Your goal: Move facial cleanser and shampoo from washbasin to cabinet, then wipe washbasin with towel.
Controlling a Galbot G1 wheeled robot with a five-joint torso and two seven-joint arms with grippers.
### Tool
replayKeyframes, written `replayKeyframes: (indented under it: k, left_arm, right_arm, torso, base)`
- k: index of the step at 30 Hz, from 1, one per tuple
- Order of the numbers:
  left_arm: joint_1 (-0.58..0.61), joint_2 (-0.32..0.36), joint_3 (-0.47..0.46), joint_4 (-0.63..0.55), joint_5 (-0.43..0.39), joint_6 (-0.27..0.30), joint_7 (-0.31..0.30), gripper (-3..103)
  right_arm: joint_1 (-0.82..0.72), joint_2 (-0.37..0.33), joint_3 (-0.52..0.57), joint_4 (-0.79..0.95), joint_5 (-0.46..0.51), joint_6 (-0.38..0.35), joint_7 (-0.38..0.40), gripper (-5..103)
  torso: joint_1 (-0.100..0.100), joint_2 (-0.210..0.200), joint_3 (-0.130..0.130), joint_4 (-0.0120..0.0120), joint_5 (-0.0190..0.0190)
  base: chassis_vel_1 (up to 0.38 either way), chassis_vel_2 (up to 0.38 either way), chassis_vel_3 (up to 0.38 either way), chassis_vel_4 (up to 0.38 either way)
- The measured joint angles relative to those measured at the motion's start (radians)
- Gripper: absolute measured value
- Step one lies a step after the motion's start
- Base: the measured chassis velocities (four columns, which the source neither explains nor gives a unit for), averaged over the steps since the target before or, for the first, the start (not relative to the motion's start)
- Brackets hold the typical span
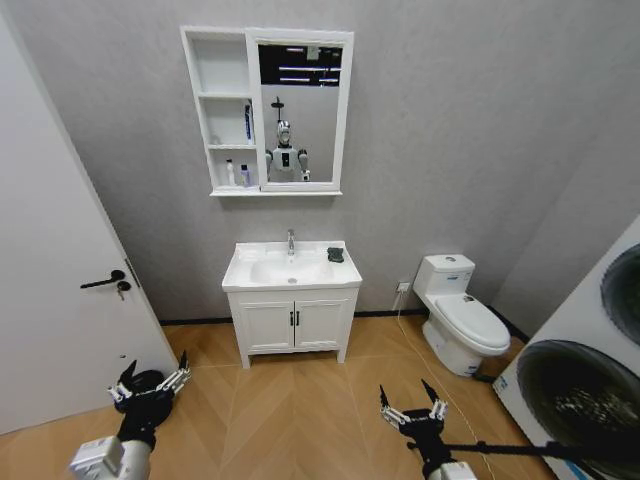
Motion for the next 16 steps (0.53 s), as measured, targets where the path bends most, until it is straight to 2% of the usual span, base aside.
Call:
replayKeyframes:
  k: [16]
  left_arm:
    - [0.000,0.000,0.000,0.000,0.000,0.000,0.001,100]
  right_arm:
    - [0.000,0.000,0.000,0.000,0.001,-0.001,0.001,100]
  torso:
    - [0.000,0.000,0.000,0.0000,0.0001]
  base:
    - [0.000,0.000,0.000,0.000]
